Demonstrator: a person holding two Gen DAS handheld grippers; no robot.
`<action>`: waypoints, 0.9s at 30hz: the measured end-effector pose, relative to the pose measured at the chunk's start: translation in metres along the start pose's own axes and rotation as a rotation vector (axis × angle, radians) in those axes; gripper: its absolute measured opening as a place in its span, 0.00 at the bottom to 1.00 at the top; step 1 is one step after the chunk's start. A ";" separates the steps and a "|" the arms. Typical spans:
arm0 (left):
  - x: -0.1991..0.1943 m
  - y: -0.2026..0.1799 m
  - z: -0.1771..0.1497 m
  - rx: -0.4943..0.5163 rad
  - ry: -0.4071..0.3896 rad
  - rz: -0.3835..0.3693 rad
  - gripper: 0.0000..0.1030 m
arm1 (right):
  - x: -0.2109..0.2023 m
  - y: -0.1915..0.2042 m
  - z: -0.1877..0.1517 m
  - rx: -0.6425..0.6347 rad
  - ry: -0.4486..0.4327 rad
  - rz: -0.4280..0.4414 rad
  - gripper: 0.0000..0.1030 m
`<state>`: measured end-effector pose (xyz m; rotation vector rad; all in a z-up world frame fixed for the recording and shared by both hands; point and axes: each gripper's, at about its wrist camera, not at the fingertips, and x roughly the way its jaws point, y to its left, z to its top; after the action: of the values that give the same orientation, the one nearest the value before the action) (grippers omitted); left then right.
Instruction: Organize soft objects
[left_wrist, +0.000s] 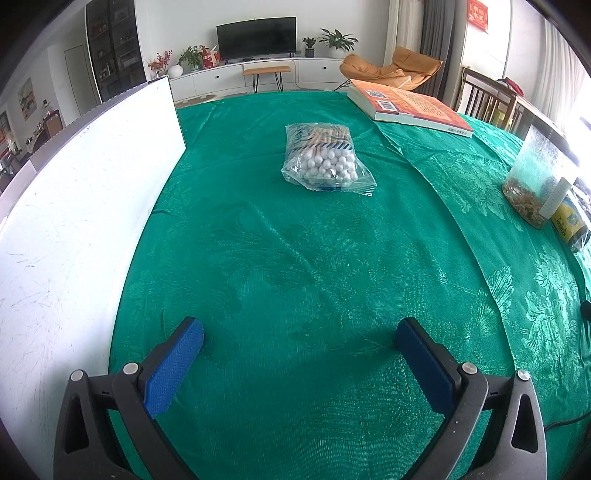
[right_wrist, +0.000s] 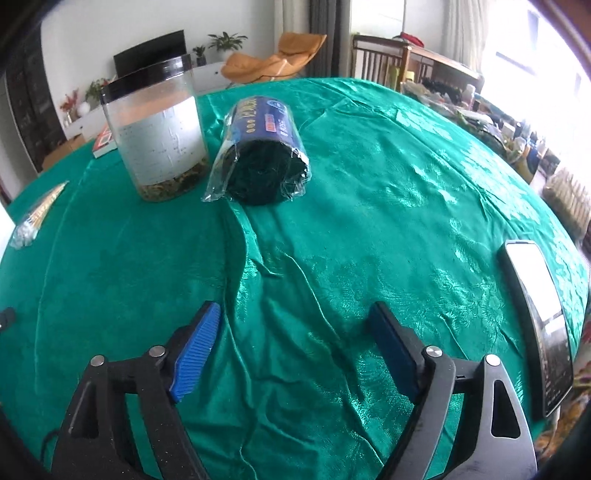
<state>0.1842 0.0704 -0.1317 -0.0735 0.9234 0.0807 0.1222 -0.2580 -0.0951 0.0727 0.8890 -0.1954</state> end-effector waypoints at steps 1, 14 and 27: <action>0.000 0.000 0.000 0.000 0.000 0.000 1.00 | 0.002 -0.001 -0.001 -0.001 0.001 0.001 0.83; 0.002 -0.001 0.006 -0.064 0.004 0.042 1.00 | 0.010 -0.003 0.001 -0.007 0.008 0.009 0.90; 0.029 -0.009 0.114 -0.032 0.099 -0.005 1.00 | 0.010 -0.004 0.001 -0.007 0.007 0.009 0.90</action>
<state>0.2922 0.0739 -0.0860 -0.1104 1.0210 0.0874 0.1278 -0.2630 -0.1022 0.0712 0.8965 -0.1844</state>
